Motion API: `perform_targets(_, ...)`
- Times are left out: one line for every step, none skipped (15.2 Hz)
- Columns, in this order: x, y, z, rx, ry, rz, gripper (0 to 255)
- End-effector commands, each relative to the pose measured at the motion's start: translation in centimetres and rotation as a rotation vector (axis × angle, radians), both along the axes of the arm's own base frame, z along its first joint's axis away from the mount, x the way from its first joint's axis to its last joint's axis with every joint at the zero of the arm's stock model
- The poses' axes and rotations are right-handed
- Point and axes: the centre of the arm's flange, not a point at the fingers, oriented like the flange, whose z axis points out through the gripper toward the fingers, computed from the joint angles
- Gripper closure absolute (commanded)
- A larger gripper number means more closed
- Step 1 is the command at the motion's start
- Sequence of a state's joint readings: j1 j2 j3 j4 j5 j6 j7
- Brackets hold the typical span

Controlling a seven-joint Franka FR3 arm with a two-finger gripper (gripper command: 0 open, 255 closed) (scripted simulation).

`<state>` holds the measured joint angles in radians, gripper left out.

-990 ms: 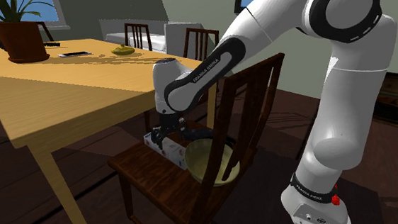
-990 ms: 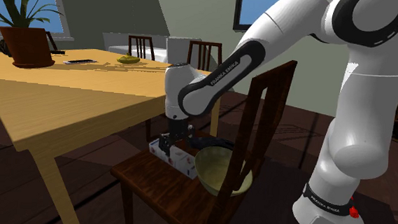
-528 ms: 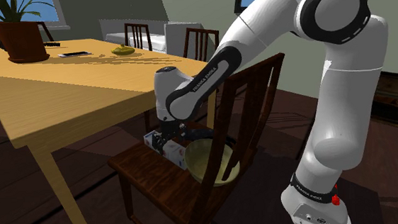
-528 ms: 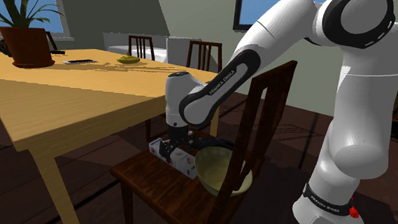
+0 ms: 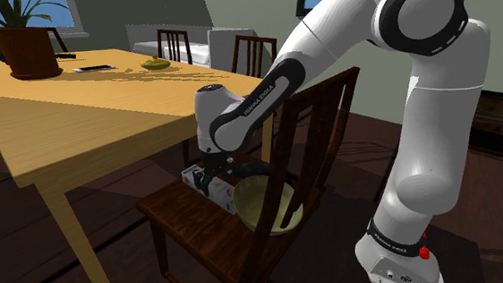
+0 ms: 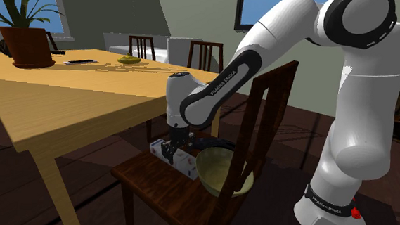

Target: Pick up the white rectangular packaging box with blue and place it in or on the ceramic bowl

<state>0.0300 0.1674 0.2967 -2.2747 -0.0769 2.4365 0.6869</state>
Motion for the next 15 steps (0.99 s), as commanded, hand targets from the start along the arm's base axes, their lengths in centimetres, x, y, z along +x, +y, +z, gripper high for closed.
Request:
perform_targets(0.0, 0.0, 0.0, 0.000, 0.001, -0.001, 255)
perform_targets(0.0, 0.0, 0.0, 0.000, 0.001, -0.001, 255)
perform_targets(0.0, 0.0, 0.0, 0.000, 0.001, -0.001, 255)
perform_targets(0.0, 0.0, 0.0, 0.000, 0.001, -0.001, 255)
perform_targets(0.0, 0.0, 0.0, 0.000, 0.001, -0.001, 255)
perform_targets(0.0, 0.0, 0.0, 0.000, 0.001, -0.001, 255)
perform_targets(0.0, 0.0, 0.0, 0.000, 0.001, -0.001, 255)
perform_targets(0.0, 0.0, 0.5, 0.000, 0.001, -0.001, 255)
perform_targets(0.0, 0.0, 1.0, 0.000, 0.001, -0.001, 255)
perform_targets(0.0, 0.0, 1.6, 0.000, 0.001, -0.001, 255)
perform_targets(0.0, 0.0, 2.1, 0.000, 0.001, -0.001, 255)
perform_targets(0.0, 0.0, 2.6, 0.000, 0.001, -0.001, 255)
perform_targets(0.0, 0.0, 3.1, 0.000, 0.001, -0.001, 255)
perform_targets(0.0, 0.0, 3.7, 0.000, 0.001, -0.001, 255)
perform_targets(0.0, 0.0, 4.2, 0.000, 0.001, -0.001, 255)
